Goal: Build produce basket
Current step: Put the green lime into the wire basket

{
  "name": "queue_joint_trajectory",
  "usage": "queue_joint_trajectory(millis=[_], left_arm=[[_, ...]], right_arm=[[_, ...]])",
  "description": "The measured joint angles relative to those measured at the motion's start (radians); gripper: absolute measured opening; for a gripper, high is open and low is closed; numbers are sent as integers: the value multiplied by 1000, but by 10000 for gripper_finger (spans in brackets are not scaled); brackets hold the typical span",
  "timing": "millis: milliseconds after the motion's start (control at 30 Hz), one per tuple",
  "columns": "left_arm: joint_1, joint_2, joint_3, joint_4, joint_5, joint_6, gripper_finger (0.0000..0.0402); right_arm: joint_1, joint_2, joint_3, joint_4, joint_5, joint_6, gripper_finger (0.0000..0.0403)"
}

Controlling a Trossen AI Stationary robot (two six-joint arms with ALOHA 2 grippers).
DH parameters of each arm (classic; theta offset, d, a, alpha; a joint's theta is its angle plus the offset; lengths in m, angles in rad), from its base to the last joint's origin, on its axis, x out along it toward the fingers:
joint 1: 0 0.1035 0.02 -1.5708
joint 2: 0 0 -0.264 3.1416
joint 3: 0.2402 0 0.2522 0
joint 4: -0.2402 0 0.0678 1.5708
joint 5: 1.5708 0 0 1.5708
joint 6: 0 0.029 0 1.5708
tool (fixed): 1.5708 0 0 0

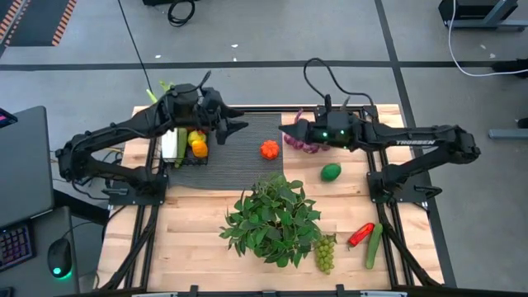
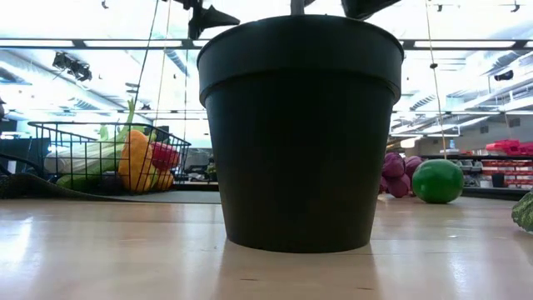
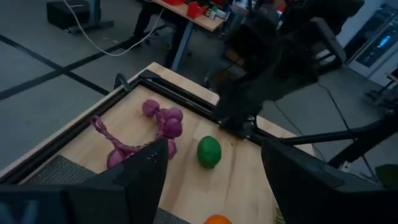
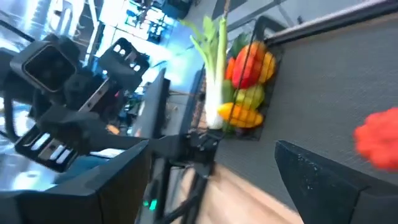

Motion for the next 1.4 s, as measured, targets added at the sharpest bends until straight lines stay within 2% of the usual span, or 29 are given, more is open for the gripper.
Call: queue_joint_trajectory(millis=[200, 367, 700, 767, 900, 1000, 1167, 1400], left_arm=[[56, 0, 0, -11, 92, 38, 266], [76, 0, 0, -100, 109, 52, 266], [84, 0, 0, -237, 113, 85, 266], [84, 0, 0, -293, 114, 85, 266], [82, 0, 0, -395, 114, 73, 266], [71, 0, 0, -414, 114, 54, 266], [50, 0, 0, -406, 115, 22, 266], [30, 0, 0, -430, 115, 11, 261]], right_arm=[[-14, 68, 0, 135, -49, 28, 345], [-14, 90, 0, 91, -68, 11, 345], [-39, 87, 0, -410, -115, -82, 345], [-44, 88, 0, -544, -133, -79, 345], [-56, 88, 0, -817, -193, 25, 345], [-46, 88, 0, -962, -232, -25, 348], [-17, 88, 0, -1088, -188, -88, 363], [-20, 88, -5, -1122, -162, -215, 396]])
